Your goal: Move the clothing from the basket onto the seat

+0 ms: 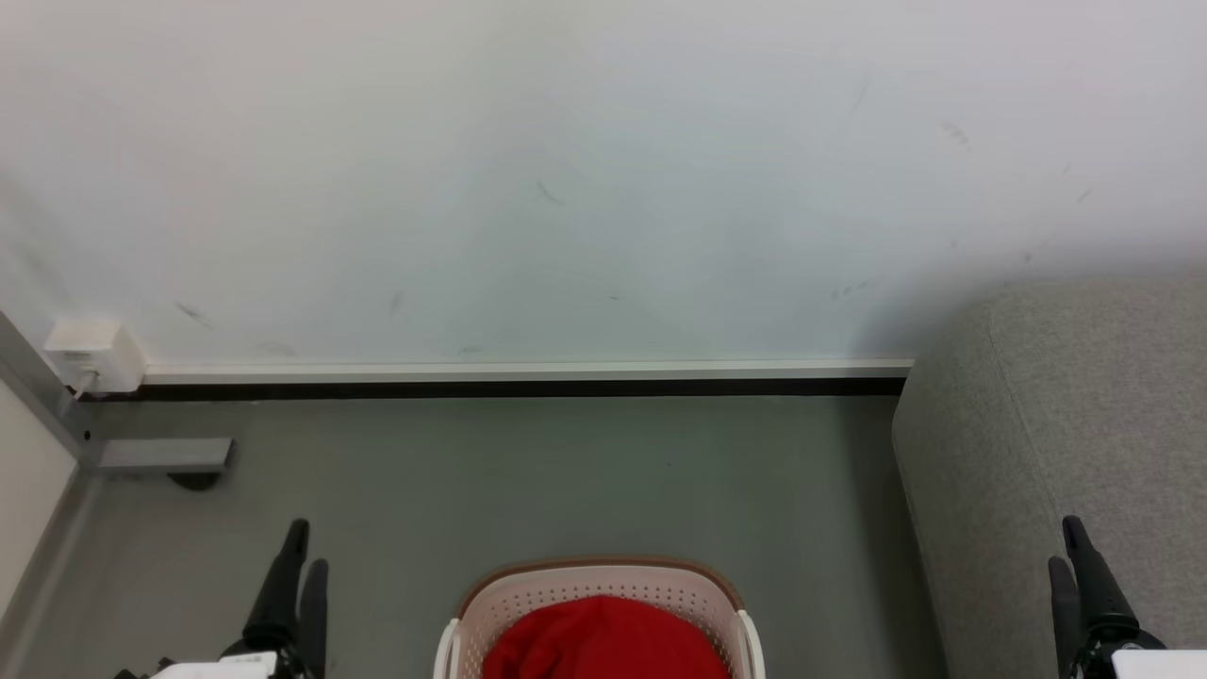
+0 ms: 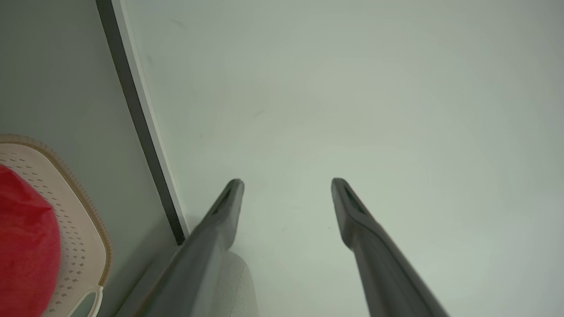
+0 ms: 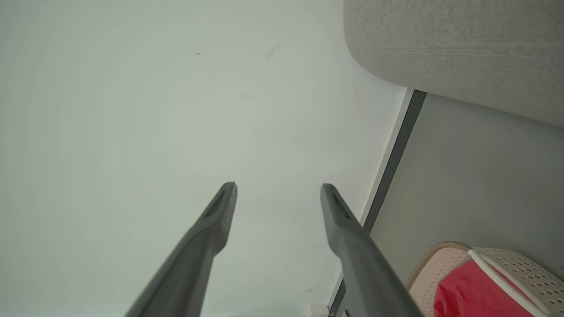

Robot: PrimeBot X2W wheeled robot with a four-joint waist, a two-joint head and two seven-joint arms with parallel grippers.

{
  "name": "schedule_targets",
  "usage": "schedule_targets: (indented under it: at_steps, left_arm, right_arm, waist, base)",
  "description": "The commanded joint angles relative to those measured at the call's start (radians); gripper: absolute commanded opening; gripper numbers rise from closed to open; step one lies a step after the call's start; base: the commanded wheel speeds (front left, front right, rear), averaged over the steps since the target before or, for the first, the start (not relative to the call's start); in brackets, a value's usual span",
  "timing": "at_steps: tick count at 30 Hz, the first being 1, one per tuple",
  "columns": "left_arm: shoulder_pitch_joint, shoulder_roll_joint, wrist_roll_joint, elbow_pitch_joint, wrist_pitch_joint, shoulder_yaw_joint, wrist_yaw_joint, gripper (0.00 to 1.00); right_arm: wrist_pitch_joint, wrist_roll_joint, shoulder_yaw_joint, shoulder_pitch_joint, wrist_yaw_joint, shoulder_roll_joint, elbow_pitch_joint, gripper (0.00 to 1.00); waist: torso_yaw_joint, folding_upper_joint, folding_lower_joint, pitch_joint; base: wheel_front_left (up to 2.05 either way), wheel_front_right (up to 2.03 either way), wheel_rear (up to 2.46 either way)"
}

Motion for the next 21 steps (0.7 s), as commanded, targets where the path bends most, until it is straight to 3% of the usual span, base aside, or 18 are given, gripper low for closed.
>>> schedule_targets:
  at_steps: [1, 21]
  left_arm:
    - [-0.015, 0.005, 0.016, -0.018, -0.015, -0.001, -0.002, 1.00]
    - [-0.001, 0.009, 0.295, -0.050, -0.103, -0.022, 0.002, 1.00]
  right_arm:
    - [-0.011, -0.023, 0.005, -0.011, 0.000, -0.011, -0.024, 1.00]
    - [-0.099, -0.497, 0.042, 0.015, -0.001, -0.033, -0.129, 1.00]
  waist:
    - [0.001, -0.0001, 0.0000, 0.000]
    - [0.015, -0.0001, 0.0000, 0.005]
  base:
    - [0.00, 0.00, 0.00]
    - [0.00, 0.00, 0.00]
